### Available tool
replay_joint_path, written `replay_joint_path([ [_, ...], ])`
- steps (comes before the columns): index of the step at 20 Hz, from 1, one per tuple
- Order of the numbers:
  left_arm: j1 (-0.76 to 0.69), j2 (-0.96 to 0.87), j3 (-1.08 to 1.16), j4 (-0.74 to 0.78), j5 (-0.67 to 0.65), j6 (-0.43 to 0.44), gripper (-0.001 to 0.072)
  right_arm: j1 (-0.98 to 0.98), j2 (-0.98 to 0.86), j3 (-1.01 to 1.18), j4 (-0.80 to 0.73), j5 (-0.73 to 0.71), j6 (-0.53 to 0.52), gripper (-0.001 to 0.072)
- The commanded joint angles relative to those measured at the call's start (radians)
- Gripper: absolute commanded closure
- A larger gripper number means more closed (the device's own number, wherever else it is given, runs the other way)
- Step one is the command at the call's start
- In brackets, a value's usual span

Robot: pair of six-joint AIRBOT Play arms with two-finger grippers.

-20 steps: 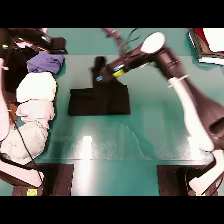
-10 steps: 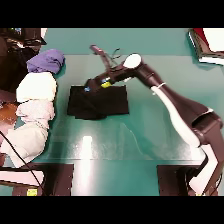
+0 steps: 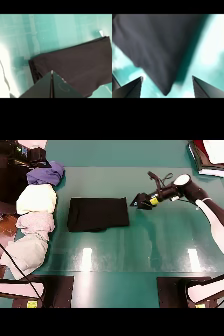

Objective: Fold the shirts.

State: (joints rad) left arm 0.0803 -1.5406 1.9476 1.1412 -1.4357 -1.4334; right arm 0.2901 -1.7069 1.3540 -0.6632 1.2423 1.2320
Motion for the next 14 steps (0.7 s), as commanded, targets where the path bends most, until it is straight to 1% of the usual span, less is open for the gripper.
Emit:
replay_joint_path([
  [1, 0.001, 0.001, -0.006, -0.024, 0.008, 0.001, 0.0686, -0.039, -0.024, -0.116, 0.096, -0.076, 0.015, 0.0033],
  [3, 0.001, 0.001, -0.006, -0.029, 0.008, 0.001, 0.0685, 0.010, -0.081, -0.087, 0.099, -0.090, 0.014, 0.0045],
  [5, 0.001, 0.001, -0.006, -0.030, 0.007, 0.001, 0.0685, 0.078, -0.150, -0.006, 0.100, -0.082, 0.015, 0.0045],
  [8, 0.001, 0.001, -0.006, -0.034, 0.003, 0.001, 0.0685, 0.175, -0.243, 0.113, 0.193, -0.092, 0.015, 0.0049],
  [9, 0.001, 0.001, -0.006, -0.040, 0.002, 0.001, 0.0685, 0.199, -0.269, 0.143, 0.227, -0.091, 0.015, 0.0152],
  [10, 0.001, 0.001, -0.006, -0.049, -0.003, 0.001, 0.0685, 0.222, -0.293, 0.173, 0.246, -0.089, 0.015, 0.0309],
  [11, -0.002, 0.001, -0.006, -0.051, -0.010, 0.001, 0.0685, 0.238, -0.311, 0.195, 0.249, -0.085, 0.015, 0.0376],
  [12, -0.010, 0.001, -0.006, -0.049, -0.016, 0.002, 0.0685, 0.251, -0.319, 0.210, 0.247, -0.080, 0.007, 0.0484],
  [13, -0.021, 0.001, -0.006, -0.049, -0.016, 0.004, 0.0686, 0.258, -0.317, 0.215, 0.243, -0.082, -0.011, 0.0655],
  [14, -0.036, 0.001, -0.006, -0.050, -0.015, 0.011, 0.0686, 0.258, -0.310, 0.215, 0.242, -0.084, -0.021, 0.0689],
])
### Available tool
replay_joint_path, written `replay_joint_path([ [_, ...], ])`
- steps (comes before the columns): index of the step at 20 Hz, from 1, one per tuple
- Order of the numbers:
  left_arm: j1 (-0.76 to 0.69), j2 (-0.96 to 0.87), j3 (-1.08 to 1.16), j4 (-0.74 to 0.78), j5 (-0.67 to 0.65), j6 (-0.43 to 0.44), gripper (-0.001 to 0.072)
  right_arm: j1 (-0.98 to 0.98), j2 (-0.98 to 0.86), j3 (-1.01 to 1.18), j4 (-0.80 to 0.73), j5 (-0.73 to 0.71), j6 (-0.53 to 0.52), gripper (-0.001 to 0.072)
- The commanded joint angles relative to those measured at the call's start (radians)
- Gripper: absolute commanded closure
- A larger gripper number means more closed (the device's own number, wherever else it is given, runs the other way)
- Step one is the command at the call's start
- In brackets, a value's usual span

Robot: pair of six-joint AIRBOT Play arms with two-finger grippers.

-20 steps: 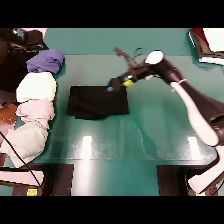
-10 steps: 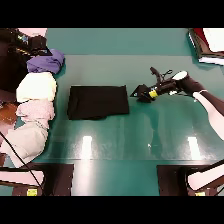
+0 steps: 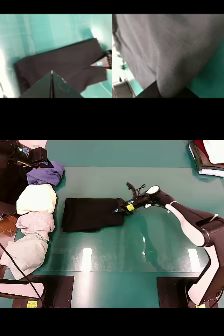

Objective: Fold the shirts.

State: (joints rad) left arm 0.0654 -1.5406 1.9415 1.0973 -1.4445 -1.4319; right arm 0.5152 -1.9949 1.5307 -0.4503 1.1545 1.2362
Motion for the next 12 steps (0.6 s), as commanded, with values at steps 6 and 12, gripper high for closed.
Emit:
replay_joint_path([
  [6, -0.160, 0.001, 0.000, -0.005, -0.007, 0.027, 0.0686, -0.102, 0.196, -0.019, -0.230, -0.026, 0.034, 0.0691],
  [12, -0.257, 0.001, 0.000, -0.005, -0.003, 0.037, 0.0685, -0.552, 0.604, -0.404, -0.365, -0.096, 0.057, 0.0691],
])
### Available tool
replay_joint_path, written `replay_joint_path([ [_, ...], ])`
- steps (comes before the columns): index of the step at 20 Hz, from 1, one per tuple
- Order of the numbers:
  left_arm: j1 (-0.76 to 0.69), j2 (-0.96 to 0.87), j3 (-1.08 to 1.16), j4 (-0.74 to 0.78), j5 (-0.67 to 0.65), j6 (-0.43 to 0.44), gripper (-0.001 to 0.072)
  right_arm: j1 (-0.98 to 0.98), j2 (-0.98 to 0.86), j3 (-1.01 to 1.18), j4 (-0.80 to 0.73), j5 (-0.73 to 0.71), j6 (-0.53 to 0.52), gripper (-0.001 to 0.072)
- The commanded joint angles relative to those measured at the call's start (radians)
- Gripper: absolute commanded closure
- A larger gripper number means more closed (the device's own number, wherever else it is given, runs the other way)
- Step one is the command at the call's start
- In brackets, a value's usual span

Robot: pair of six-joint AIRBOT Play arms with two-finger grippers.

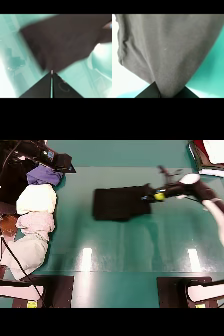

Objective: Fold the shirts.

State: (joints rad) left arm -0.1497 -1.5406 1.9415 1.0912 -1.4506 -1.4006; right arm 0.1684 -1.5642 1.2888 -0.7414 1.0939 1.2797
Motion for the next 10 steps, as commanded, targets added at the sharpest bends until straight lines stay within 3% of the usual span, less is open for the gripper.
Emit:
replay_joint_path([
  [1, -0.049, 0.001, 0.000, 0.001, 0.003, 0.005, 0.0686, -0.312, 0.241, -0.224, -0.074, -0.056, 0.013, 0.0691],
  [5, -0.064, 0.001, 0.000, -0.001, 0.014, -0.011, 0.0685, -0.734, 0.431, -0.376, -0.076, -0.151, 0.013, 0.0691],
  [10, -0.064, 0.001, 0.000, -0.002, 0.030, -0.040, 0.0686, -1.112, 0.491, -0.451, -0.093, -0.185, 0.014, 0.0691],
])
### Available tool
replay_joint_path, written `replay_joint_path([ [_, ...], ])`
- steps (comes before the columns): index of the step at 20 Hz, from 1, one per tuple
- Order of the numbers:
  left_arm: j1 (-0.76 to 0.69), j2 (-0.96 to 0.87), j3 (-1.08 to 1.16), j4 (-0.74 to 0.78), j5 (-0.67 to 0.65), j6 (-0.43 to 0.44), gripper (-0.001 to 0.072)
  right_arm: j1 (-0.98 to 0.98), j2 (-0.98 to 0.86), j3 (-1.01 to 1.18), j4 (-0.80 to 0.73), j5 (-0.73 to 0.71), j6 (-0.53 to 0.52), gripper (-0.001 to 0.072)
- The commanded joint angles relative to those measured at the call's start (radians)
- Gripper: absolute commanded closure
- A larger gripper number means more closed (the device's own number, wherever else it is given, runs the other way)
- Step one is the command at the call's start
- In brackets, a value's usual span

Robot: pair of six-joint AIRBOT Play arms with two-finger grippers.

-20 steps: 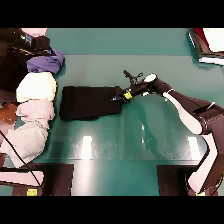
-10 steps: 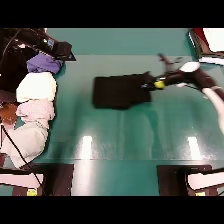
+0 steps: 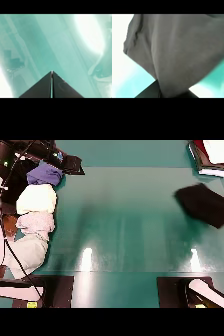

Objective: Fold the shirts.

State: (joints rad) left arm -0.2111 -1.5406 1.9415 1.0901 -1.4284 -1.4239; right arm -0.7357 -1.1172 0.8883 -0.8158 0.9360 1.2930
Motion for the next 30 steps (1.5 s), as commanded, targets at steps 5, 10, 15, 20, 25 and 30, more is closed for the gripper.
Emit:
replay_joint_path([
  [5, -0.002, 0.001, 0.000, 0.000, 0.007, -0.016, 0.0686, -0.274, -0.025, 0.029, -0.217, 0.055, 0.001, 0.0691],
  [10, -0.002, 0.001, 0.000, 0.000, 0.006, -0.016, 0.0685, -0.260, -0.120, 0.235, -0.454, 0.230, 0.000, 0.0360],
  [15, -0.002, 0.001, 0.000, 0.000, 0.008, -0.016, 0.0685, -0.279, -0.162, 0.448, -0.431, 0.346, 0.024, 0.0022],
  [20, -0.002, 0.001, 0.000, 0.002, 0.014, -0.016, 0.0685, -0.071, -0.161, 0.507, -0.083, 0.419, 0.025, 0.0023],
  [25, -0.002, 0.001, 0.000, 0.000, 0.005, -0.016, 0.0685, 0.328, -0.161, 0.507, -0.018, 0.482, 0.024, 0.0348],
  [30, -0.002, 0.001, 0.000, 0.000, 0.038, -0.016, 0.0685, 0.624, -0.161, 0.507, -0.025, 0.470, 0.023, 0.0689],
])
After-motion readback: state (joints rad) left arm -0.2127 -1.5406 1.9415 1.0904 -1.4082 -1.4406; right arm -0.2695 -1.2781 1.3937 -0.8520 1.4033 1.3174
